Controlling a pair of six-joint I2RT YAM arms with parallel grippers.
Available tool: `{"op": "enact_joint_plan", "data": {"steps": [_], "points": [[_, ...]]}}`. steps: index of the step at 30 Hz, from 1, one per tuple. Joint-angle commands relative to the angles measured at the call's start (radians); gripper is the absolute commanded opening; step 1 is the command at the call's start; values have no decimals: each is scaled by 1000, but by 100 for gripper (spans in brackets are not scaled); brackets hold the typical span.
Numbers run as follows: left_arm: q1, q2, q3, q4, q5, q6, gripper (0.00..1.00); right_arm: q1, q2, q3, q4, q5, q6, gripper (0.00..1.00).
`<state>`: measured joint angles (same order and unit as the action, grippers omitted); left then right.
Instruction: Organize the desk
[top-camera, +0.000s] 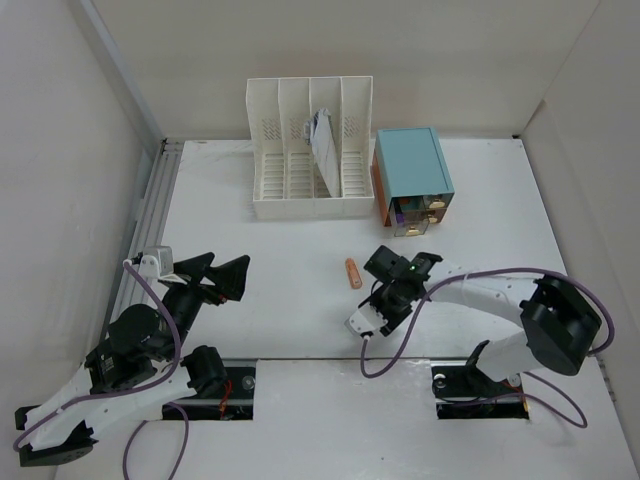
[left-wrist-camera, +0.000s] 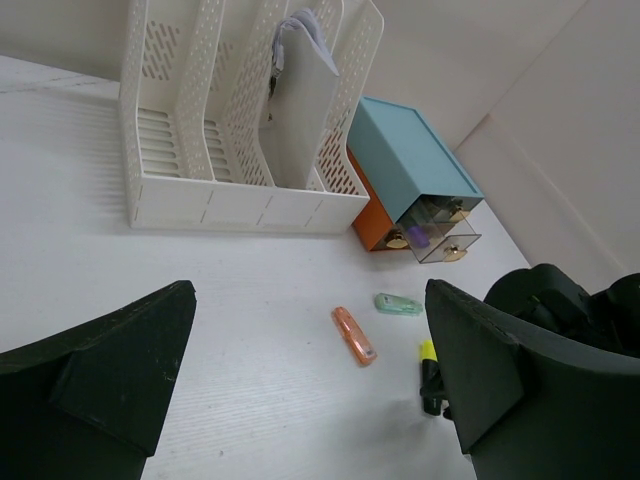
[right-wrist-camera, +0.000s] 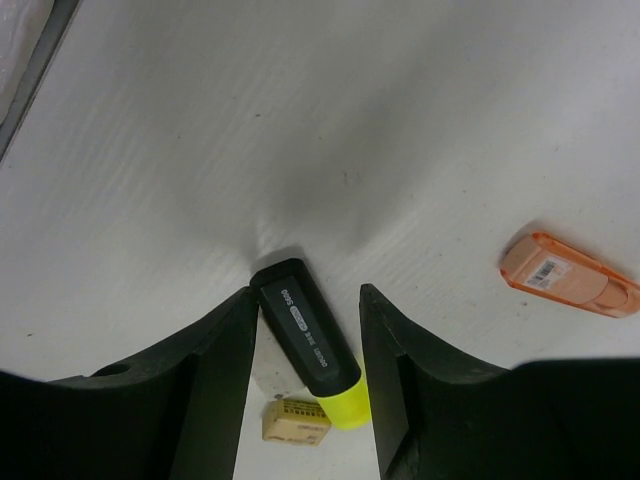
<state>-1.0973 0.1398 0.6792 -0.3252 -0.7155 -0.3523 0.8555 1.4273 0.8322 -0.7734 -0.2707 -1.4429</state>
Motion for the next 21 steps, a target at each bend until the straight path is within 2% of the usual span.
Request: {"op": "enact_joint_plan", "data": {"steps": [1, 10, 21], "points": [[8, -11, -4, 38, 1, 15, 98, 26, 2, -15, 25, 24, 7, 51], [8, -11, -4, 38, 1, 15, 98, 36, 2, -38, 34, 93, 7, 51], [8, -11, -4, 38, 1, 15, 98, 54, 102, 2, 33, 165, 7, 49]]}}
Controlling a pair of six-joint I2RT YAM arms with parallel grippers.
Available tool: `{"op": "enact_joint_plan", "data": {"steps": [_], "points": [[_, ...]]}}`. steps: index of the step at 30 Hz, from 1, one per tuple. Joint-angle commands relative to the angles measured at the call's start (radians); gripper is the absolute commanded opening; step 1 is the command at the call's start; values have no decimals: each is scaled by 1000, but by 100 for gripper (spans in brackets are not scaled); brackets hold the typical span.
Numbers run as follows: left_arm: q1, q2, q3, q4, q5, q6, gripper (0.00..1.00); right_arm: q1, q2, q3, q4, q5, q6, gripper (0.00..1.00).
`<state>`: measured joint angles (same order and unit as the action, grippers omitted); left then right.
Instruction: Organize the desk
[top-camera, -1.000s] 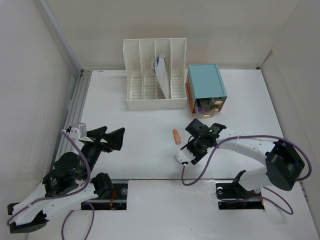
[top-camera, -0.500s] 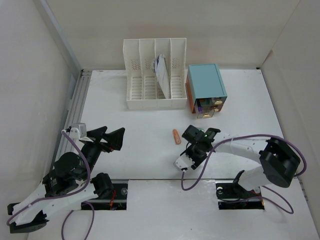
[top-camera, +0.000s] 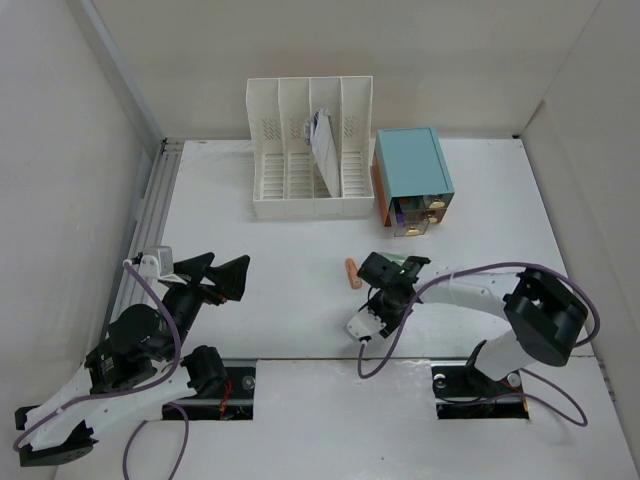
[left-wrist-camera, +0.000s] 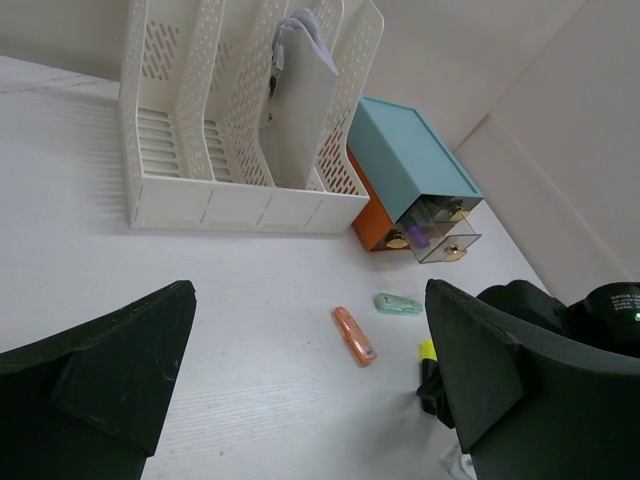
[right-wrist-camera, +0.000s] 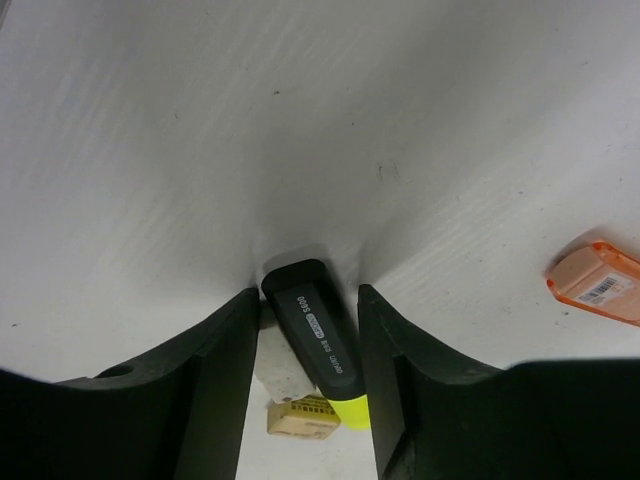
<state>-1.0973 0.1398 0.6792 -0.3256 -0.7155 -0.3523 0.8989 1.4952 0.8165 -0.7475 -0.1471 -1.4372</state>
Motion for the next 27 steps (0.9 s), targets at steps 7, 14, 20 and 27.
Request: {"op": "enact_joint_plan", "data": {"steps": [7, 14, 20, 27], "points": [[8, -20, -4, 39, 1, 15, 98, 11, 45, 47, 7, 31, 1, 8], [8, -20, -4, 39, 1, 15, 98, 11, -70, 165, 25, -78, 64, 2], [8, -20, -4, 39, 1, 15, 98, -99, -143, 320, 37, -166, 118, 0], [8, 7, -4, 39, 1, 15, 98, -379, -234, 388, 265, -347, 282, 0]]}}
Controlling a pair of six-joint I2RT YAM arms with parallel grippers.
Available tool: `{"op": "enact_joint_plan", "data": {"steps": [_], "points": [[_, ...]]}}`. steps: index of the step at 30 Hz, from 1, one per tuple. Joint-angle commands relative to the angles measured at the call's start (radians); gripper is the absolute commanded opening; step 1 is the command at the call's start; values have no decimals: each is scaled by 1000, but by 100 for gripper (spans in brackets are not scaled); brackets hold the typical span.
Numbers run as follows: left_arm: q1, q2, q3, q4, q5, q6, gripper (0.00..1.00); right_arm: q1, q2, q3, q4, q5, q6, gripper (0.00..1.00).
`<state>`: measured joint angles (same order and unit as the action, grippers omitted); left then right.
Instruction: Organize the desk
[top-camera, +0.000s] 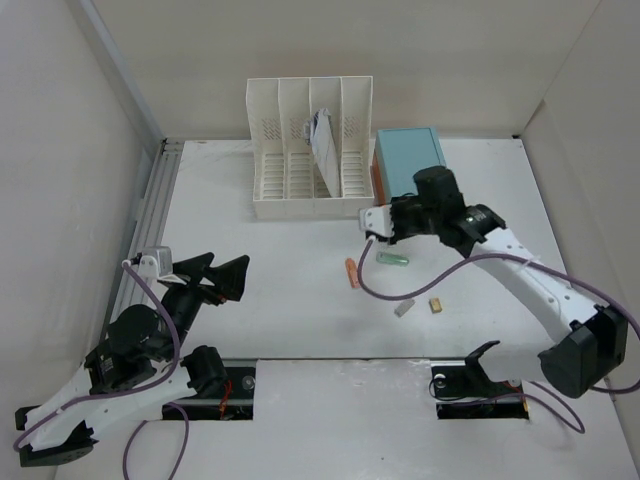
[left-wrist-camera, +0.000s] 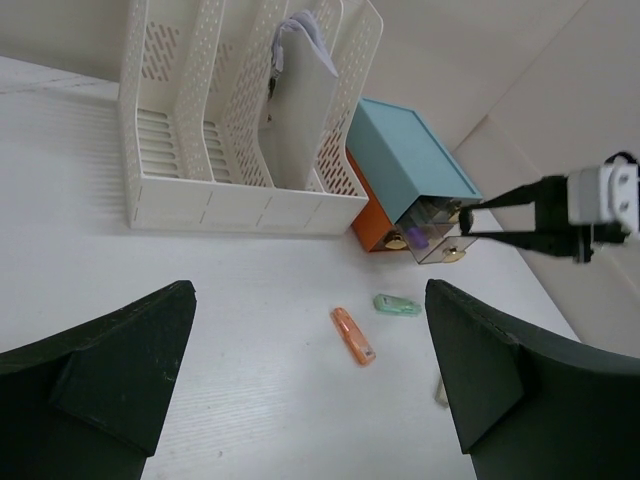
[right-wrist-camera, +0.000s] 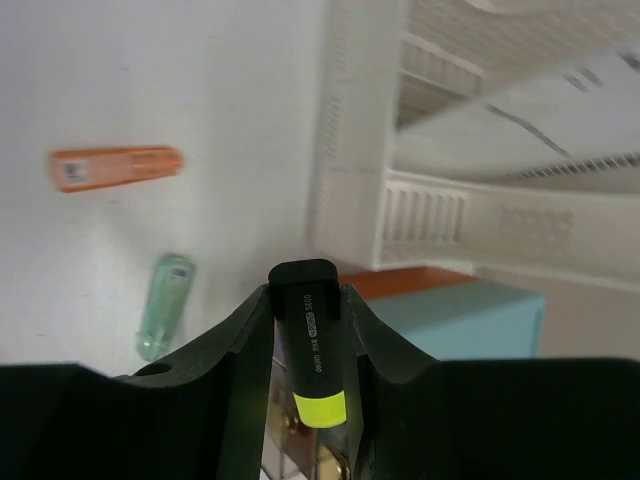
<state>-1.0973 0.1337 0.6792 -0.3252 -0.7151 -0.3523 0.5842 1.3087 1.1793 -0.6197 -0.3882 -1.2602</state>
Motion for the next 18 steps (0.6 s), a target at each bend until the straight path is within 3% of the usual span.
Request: {"op": "enact_joint_plan", "data": {"steps": [1, 7, 18], "points": [[8, 14, -4, 38, 0, 15, 98, -114, -57, 11, 184, -119, 129, 0], [8, 14, -4, 38, 0, 15, 98, -239, -31, -23, 322, -247, 220, 0], [8, 4, -4, 38, 0, 15, 98, -359, 112, -14, 256, -507, 191, 0]]}}
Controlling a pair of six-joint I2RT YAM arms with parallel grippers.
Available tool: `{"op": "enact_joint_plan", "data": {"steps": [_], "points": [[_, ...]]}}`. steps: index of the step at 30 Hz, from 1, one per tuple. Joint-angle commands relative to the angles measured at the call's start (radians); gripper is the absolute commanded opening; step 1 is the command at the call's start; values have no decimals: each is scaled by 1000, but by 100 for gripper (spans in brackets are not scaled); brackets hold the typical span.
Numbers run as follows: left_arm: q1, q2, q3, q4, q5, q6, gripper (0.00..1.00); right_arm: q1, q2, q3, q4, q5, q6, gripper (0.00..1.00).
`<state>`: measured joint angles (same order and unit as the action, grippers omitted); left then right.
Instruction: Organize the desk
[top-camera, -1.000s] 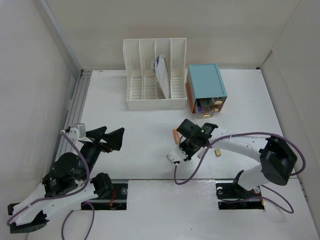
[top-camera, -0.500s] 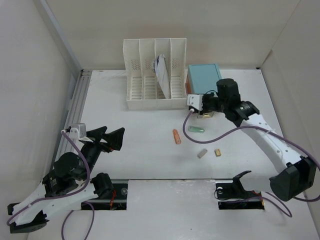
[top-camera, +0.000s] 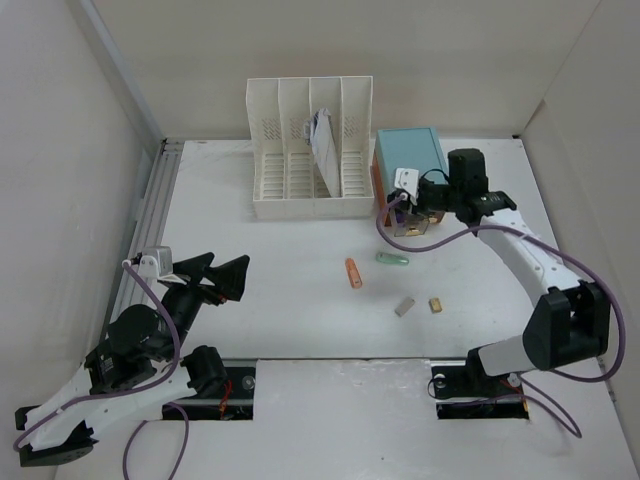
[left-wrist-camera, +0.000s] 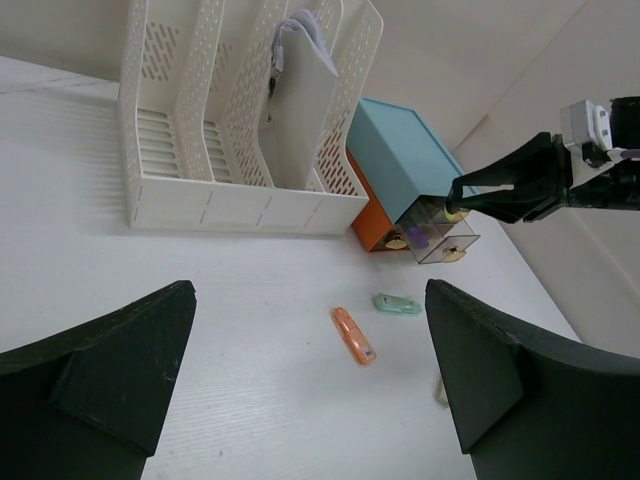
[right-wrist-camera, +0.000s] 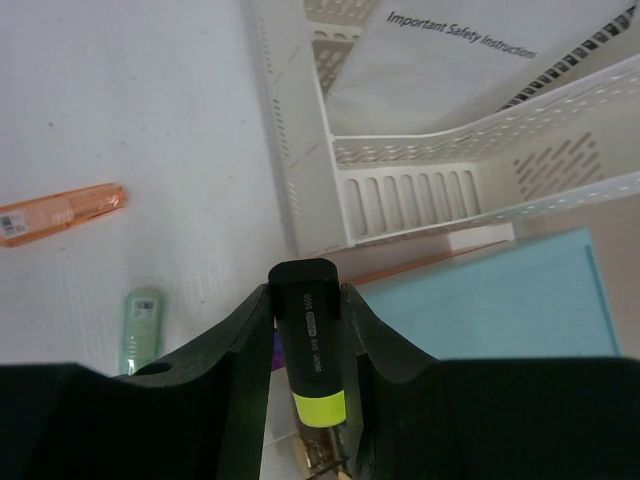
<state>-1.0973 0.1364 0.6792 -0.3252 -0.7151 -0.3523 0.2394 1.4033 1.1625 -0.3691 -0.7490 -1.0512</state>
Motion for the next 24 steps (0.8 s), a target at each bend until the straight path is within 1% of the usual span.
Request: {"op": "enact_joint_plan", "data": {"steps": [1, 6, 10, 14, 16, 19, 20, 21, 24], "points": [[8, 2, -4, 38, 0, 15, 98, -28, 29, 17, -34, -157, -30, 0], [8, 2, -4, 38, 0, 15, 98, -74, 74, 55, -117, -179, -131, 0], [8, -8, -4, 38, 0, 15, 98, -83, 94, 75, -180, -150, -190, 0], [8, -8, -4, 38, 0, 15, 98, -83, 85, 54, -168, -109, -213, 0], [8, -8, -4, 38, 0, 15, 98, -83, 85, 54, -159, -98, -213, 3], [8, -8, -4, 38, 0, 15, 98, -83, 74, 54, -159, -87, -213, 29], [8, -8, -4, 38, 0, 15, 98, -83, 74, 54, -172, -87, -213, 45], [8, -8, -4, 38, 0, 15, 98, -83, 74, 54, -172, -78, -213, 54], [8, -8, -4, 38, 0, 15, 98, -94, 47, 54, -183, -89, -204, 58]]}}
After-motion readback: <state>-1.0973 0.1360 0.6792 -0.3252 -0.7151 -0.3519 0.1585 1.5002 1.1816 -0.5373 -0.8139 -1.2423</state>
